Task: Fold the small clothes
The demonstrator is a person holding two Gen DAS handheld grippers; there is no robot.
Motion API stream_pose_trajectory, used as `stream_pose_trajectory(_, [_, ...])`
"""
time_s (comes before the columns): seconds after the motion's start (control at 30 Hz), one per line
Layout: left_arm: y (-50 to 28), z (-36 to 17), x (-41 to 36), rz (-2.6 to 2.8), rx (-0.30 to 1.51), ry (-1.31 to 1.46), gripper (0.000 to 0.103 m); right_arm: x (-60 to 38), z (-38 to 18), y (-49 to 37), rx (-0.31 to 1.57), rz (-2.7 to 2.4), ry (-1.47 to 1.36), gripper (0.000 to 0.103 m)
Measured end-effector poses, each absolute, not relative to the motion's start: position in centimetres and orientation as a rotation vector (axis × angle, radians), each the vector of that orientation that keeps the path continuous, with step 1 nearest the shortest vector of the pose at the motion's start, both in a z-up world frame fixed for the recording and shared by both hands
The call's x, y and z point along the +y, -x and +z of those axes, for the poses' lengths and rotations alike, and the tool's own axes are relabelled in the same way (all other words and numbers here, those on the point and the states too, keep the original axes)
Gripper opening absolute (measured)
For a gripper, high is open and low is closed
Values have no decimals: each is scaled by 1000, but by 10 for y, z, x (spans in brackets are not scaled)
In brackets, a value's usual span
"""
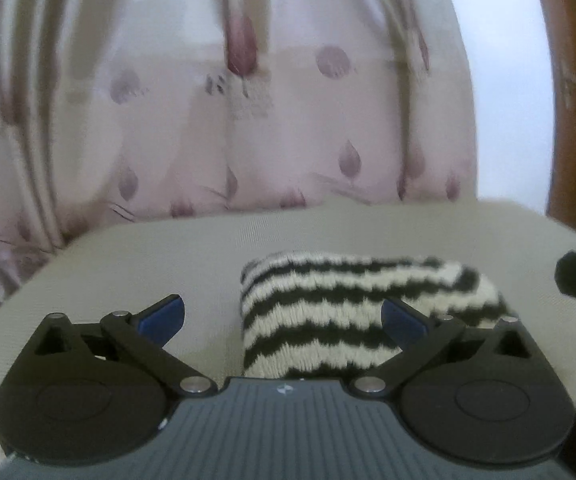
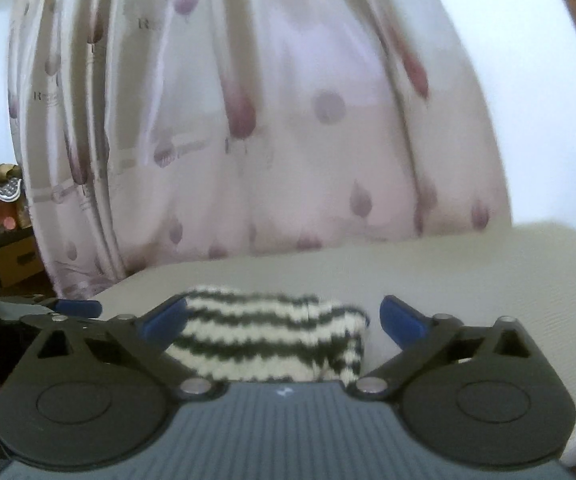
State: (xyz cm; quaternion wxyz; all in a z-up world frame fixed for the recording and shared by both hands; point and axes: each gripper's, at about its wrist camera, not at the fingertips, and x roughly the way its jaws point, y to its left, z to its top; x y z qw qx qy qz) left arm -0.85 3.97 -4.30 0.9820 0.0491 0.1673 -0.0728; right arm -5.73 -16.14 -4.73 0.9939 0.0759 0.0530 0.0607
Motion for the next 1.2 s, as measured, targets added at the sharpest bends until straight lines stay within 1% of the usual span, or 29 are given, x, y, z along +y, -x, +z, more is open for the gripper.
stream_pose_trajectory(0.17, [27,-20,44,-92,269,-13,103,-143,-30,79,58,54,-89,103])
stream_pose_trajectory(0.3, [32,-7,57,-151,294,105,103,-139,-25,96,-8,43,-79,103])
stream_pose_trajectory(0.37, [37,-2,53,-133,266,67,103,-139,-24,99,-16,41,-75,103])
stream_pose_trajectory(0.47, [46,1,39,-78,216,-73,103,-143,-26,100,-11,35,-102,103])
stream_pose_trajectory(0.63, [62,4,32,-133,145,-108,103,-149,-30,102,10,30,-135,103])
stream_pose_trajectory(0.87, [61,4,32,-165,173,-46,103,-151,-33,106,13,24,-131,103])
stream_pose_trajectory(1.2, [56,-5,32,-161,220,-39,103,-151,-40,104,32,3,-125,103])
